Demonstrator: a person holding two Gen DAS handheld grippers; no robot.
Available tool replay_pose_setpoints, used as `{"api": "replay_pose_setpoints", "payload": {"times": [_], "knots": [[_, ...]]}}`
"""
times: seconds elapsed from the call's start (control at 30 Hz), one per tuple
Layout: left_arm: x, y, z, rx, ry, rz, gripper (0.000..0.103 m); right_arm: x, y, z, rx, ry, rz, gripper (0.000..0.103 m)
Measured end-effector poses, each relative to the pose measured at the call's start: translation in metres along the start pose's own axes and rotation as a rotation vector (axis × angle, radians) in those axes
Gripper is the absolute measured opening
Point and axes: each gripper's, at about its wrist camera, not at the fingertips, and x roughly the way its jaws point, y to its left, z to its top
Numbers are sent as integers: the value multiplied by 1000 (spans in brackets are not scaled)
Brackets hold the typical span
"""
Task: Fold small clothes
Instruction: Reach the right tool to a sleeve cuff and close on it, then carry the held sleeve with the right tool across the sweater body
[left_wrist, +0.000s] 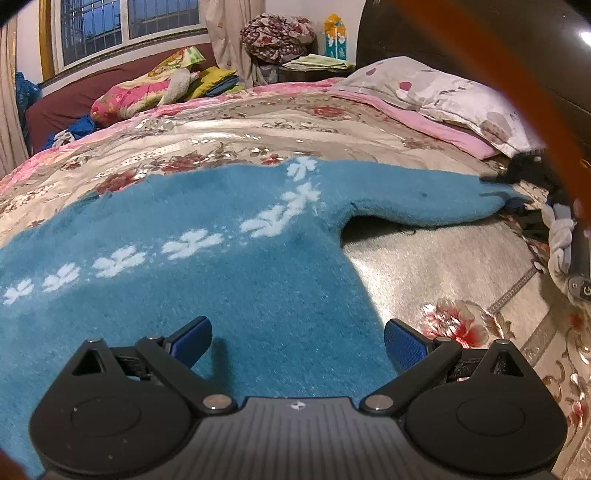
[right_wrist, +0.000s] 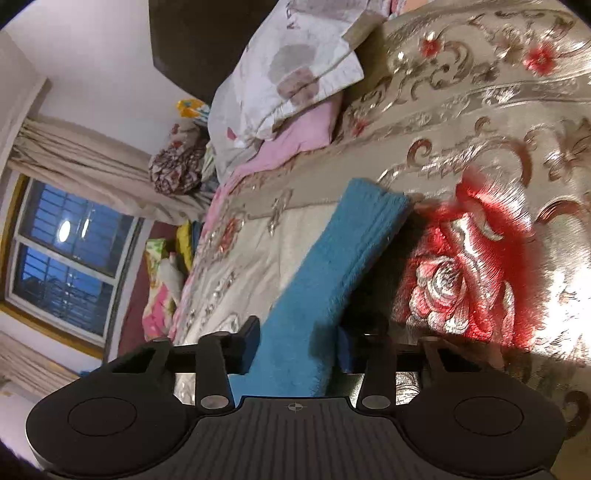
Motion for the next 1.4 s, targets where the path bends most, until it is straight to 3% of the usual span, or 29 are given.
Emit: {"api": "replay_pose_setpoints", "payload": {"times": [0.07, 0.43, 0.6, 0.83, 1.13, 1.4], "knots": [[-2, 2, 3, 5, -13, 8, 103, 3, -3, 0, 35, 15, 16, 12], [-2, 37, 21, -12, -80, 100, 103, -18, 57, -14, -101, 20, 182, 11], [4, 62, 10, -60, -48, 121, 103, -26, 88, -34, -171, 48, 244, 11], [-14, 101, -15, -71, -37, 140, 103, -11, 140, -90, -307, 134, 254, 11], [-39, 179, -57, -174, -35, 179, 103, 21, 189, -178, -472, 258, 211, 11], [-67, 211, -90, -150, -82, 99, 103, 41, 217, -254, -604, 347, 179, 10]]}}
